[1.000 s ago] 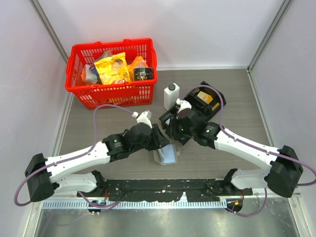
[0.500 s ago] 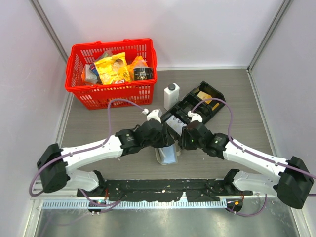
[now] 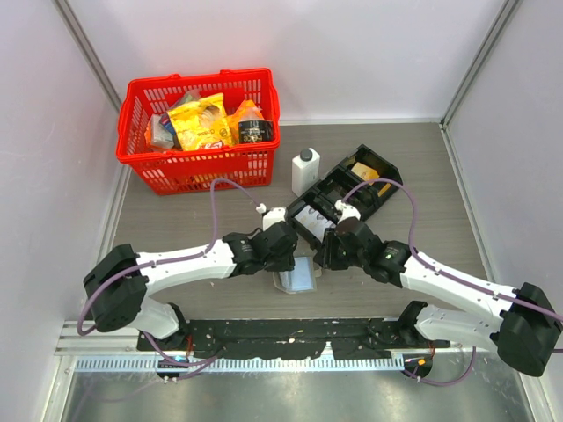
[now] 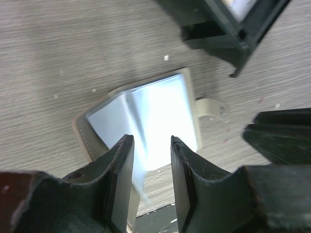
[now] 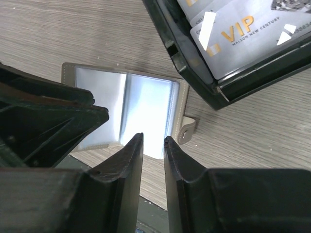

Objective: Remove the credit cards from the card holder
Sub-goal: Remove the credit card from the card holder.

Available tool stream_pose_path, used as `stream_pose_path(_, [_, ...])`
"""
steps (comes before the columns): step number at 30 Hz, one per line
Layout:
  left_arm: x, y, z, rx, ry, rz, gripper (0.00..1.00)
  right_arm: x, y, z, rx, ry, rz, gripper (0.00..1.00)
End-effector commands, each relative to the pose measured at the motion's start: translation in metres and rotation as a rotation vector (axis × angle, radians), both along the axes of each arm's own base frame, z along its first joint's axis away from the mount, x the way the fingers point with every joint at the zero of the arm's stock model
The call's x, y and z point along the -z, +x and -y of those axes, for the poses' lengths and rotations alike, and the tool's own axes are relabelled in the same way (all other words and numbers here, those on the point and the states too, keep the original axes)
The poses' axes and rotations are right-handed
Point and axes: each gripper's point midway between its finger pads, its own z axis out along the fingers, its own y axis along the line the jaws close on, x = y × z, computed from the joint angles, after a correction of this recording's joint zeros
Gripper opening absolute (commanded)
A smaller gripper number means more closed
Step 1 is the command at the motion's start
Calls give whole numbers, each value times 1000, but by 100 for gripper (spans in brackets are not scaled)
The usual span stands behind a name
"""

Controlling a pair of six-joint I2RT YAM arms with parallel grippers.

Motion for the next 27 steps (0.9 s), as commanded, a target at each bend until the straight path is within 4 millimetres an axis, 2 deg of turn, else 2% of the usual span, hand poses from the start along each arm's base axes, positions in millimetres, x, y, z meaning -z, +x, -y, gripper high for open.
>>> stream_pose_path(1, [11,-4,-27,-39,75,9,39,-19,5,-20,-29,88,32,29])
stream_pose_path(9, [24,-10,-51,-85,115,4,38,-1,1,-31,-54,39,-11,33])
stream_pose_path(12, [27,-12,-53,-91,111,1,38,7,0,-34,-63,25,-29,35])
stream_pose_path(27, [47,-22,-63,-118,94,-30,33,19,-2,-57,-128,-23,-44,40])
